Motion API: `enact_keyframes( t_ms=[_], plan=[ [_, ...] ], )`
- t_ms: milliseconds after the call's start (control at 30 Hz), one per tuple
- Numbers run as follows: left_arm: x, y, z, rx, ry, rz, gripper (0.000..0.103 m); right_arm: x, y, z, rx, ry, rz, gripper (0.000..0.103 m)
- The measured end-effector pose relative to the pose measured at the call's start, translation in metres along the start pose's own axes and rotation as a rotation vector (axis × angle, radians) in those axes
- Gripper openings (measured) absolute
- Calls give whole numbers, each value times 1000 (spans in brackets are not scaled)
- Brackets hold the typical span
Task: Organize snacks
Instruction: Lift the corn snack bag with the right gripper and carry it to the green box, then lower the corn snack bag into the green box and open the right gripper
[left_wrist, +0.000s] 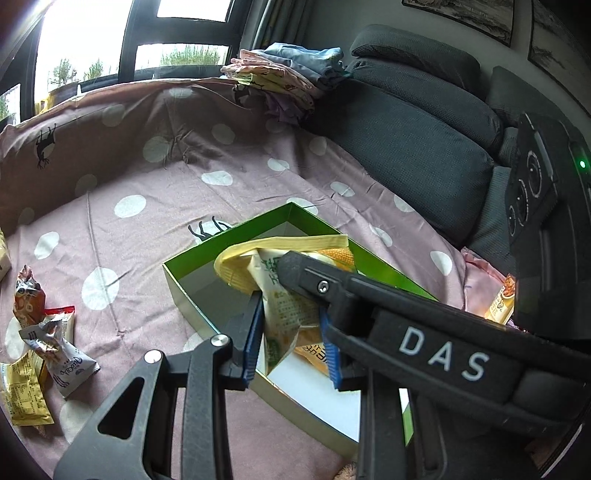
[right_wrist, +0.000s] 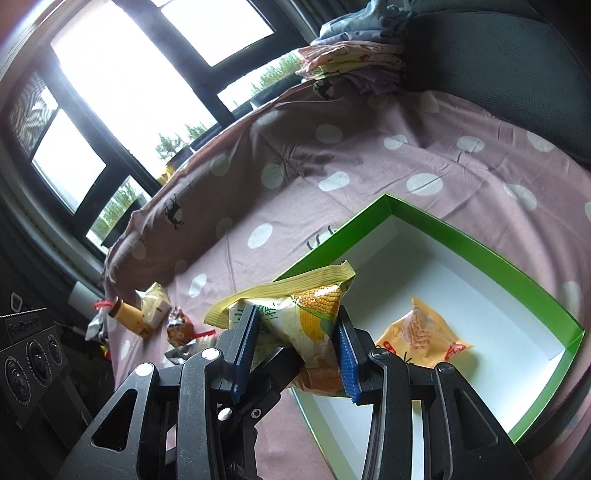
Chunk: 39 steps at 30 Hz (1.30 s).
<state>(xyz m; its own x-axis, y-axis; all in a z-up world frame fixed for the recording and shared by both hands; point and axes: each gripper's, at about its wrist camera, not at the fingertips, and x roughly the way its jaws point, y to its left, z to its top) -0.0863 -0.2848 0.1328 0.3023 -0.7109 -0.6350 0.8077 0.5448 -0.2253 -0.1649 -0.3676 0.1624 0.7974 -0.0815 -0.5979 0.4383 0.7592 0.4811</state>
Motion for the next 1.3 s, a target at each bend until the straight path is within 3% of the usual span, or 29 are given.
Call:
enact_keyframes(
  t_ms=[533, 1300],
  plan=[
    [40, -7, -1, -18, 109, -76, 28, 9, -26, -1, 64, 47, -110, 43],
    [66, -14, -4, -35, 216, -129, 29, 15, -54, 0, 135, 86, -170, 43]
  ],
)
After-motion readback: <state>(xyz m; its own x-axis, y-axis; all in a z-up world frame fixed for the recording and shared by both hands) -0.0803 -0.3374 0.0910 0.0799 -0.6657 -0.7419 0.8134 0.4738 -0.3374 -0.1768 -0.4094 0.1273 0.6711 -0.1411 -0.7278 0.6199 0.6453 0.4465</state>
